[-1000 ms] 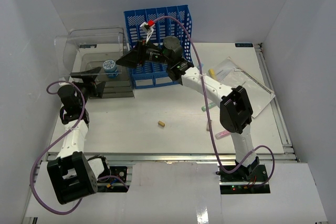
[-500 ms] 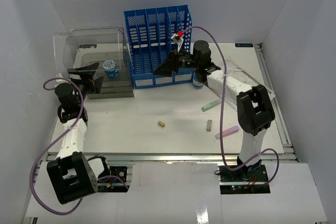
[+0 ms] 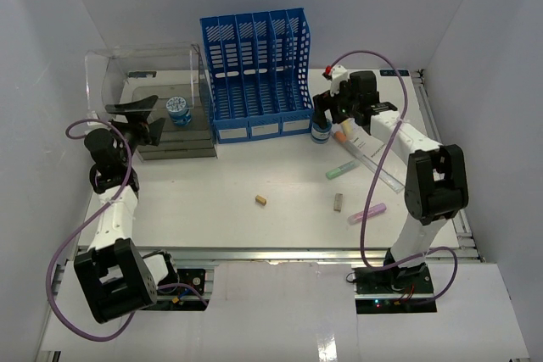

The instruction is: Organize the desk

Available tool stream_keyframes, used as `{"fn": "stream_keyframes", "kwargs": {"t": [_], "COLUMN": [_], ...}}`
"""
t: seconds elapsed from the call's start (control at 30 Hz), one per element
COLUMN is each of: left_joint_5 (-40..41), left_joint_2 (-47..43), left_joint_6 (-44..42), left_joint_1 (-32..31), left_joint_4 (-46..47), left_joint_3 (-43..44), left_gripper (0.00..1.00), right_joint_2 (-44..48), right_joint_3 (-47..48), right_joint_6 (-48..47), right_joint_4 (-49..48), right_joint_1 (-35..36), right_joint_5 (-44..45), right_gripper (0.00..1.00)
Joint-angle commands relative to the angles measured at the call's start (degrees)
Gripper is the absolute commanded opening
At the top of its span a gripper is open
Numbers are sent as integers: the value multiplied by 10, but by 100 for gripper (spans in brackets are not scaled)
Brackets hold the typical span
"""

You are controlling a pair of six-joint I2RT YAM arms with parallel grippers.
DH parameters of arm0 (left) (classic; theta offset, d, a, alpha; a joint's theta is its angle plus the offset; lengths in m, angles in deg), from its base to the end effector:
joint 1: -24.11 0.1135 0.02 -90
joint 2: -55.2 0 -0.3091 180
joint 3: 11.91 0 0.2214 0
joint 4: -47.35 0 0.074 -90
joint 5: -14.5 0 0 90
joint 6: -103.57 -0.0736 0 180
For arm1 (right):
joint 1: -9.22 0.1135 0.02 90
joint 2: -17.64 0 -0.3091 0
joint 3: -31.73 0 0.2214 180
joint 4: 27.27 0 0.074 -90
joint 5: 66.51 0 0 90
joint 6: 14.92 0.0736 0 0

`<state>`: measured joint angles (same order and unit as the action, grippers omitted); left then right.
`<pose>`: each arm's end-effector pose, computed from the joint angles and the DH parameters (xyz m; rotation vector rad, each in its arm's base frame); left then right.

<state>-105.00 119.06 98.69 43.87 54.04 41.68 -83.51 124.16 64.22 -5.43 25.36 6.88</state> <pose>0.2376 0.0468 0.3429 -1.1152 1.3996 -1.2661 0.4005 0.1378 0.3097 -0.6581 1.9941 0.3602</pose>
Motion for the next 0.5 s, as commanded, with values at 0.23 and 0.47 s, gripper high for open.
{"fn": "stream_keyframes", "kwargs": {"t": [0.23,0.47], "left_joint_5": [-12,-13], "left_joint_2": [5,4], "left_joint_6": [-9,-8], "left_joint_1": [4,4], "left_joint_4": [20,20], "left_joint_3": [40,40], "left_gripper": [96,96], "right_joint_2": [-72,-105], "right_joint_3": [36,50], "right_joint_6": [-108,-112], "right_joint_4": [78,72], "right_joint_1": [3,4], "right_joint_5": [34,1], "right_gripper": [90,91]}}
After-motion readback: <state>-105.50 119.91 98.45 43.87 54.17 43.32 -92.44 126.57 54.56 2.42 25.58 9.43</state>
